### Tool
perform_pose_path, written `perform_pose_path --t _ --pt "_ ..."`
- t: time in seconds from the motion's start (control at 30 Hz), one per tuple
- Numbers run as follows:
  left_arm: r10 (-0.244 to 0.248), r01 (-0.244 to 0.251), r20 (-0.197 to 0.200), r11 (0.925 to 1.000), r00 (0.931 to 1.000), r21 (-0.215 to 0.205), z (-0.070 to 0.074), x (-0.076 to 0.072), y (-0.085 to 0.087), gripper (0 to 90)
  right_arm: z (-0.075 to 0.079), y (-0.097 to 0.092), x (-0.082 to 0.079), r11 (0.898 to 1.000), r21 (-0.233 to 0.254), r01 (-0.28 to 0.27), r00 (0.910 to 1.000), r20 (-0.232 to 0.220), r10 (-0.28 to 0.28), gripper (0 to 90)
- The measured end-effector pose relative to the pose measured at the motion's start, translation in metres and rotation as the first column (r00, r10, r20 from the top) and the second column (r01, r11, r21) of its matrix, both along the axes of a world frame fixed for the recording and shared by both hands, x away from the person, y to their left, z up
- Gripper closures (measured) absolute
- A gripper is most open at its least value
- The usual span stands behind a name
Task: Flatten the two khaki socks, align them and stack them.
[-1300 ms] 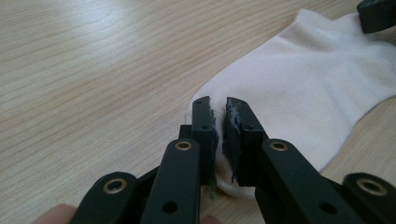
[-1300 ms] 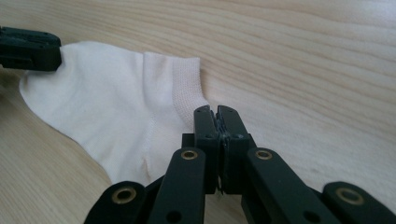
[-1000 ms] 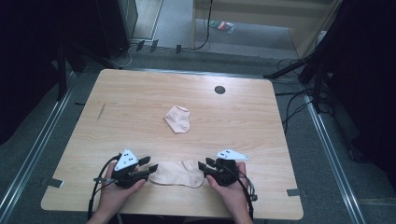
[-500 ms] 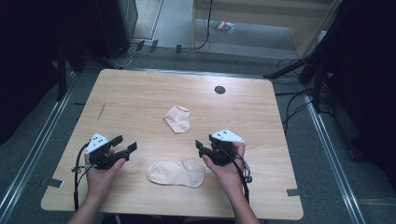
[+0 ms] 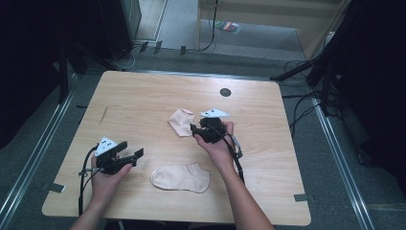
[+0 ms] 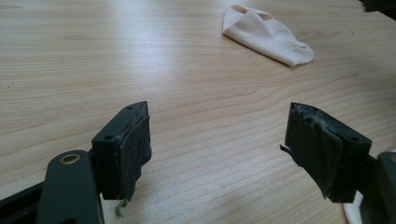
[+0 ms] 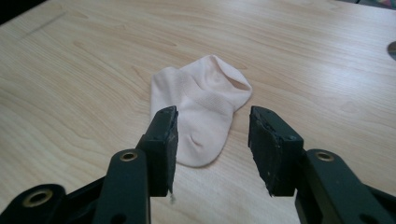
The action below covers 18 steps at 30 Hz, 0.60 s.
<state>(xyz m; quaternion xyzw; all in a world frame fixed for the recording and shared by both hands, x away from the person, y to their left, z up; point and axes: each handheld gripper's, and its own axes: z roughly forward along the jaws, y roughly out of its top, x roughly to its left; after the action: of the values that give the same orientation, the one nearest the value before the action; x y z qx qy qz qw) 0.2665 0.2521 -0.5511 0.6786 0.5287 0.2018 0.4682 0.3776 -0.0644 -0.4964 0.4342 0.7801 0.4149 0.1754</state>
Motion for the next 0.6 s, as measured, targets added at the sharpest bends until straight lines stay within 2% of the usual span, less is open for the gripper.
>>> perform_pose_path --t 0.17,0.4,0.6 --pt "-0.001 0.001 -0.002 1.0000 1.0000 0.001 0.000 0.000 0.000 23.5 -0.014 0.016 0.018 0.999 -0.036 -0.021 0.9996 -0.020 0.020 53.2" --pt "-0.006 0.006 -0.009 1.0000 0.9999 -0.004 0.000 0.001 -0.001 23.8 -0.032 0.030 0.040 0.998 -0.066 -0.020 0.9983 -0.056 0.016 43.7" --pt "-0.006 0.006 -0.013 1.0000 0.9999 -0.003 0.000 0.001 0.000 24.2 -0.042 0.040 0.049 0.994 -0.111 -0.022 0.9973 -0.073 0.014 46.3"
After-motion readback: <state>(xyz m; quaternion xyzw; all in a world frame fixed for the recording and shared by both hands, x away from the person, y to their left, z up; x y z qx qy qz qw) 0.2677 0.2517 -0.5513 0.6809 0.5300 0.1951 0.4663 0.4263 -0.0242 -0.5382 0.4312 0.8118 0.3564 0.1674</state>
